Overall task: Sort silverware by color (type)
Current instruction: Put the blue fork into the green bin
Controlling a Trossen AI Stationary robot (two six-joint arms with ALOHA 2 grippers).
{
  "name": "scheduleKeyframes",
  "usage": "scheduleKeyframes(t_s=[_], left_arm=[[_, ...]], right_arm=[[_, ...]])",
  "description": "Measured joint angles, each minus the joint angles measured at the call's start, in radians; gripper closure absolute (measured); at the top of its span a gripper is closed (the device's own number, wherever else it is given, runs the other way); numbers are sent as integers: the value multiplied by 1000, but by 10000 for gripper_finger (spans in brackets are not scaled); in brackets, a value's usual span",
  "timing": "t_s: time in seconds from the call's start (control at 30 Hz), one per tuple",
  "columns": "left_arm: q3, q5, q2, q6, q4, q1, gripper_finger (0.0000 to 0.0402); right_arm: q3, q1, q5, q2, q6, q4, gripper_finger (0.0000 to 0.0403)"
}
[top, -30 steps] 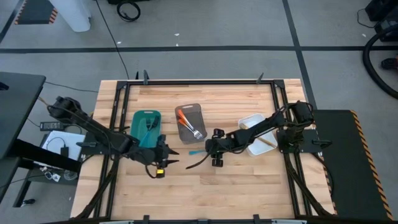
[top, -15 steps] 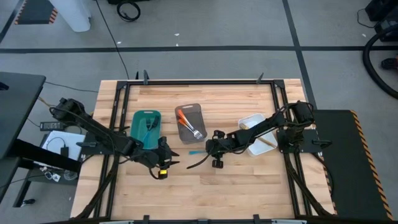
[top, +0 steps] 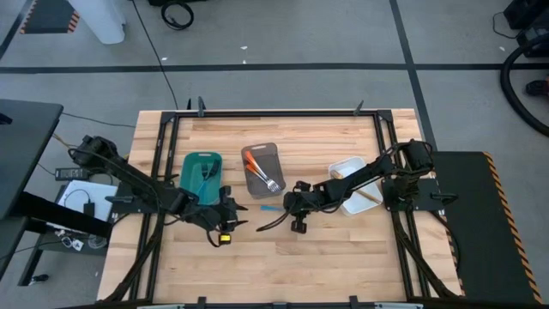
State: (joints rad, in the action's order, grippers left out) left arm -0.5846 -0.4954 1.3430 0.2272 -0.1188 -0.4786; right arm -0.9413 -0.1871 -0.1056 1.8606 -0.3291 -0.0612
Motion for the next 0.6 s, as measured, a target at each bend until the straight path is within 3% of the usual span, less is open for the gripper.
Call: scheduleKeyframes(t_s=[0.27, 0.6], left_arm=[[0, -9, 6, -55, 1, 0, 185], [0, -8, 87, -332, 2, -8, 185]], right_arm=[[1, 0, 44, 2, -80, 20, 391], [-39, 22, 134, 4, -152, 73, 392]])
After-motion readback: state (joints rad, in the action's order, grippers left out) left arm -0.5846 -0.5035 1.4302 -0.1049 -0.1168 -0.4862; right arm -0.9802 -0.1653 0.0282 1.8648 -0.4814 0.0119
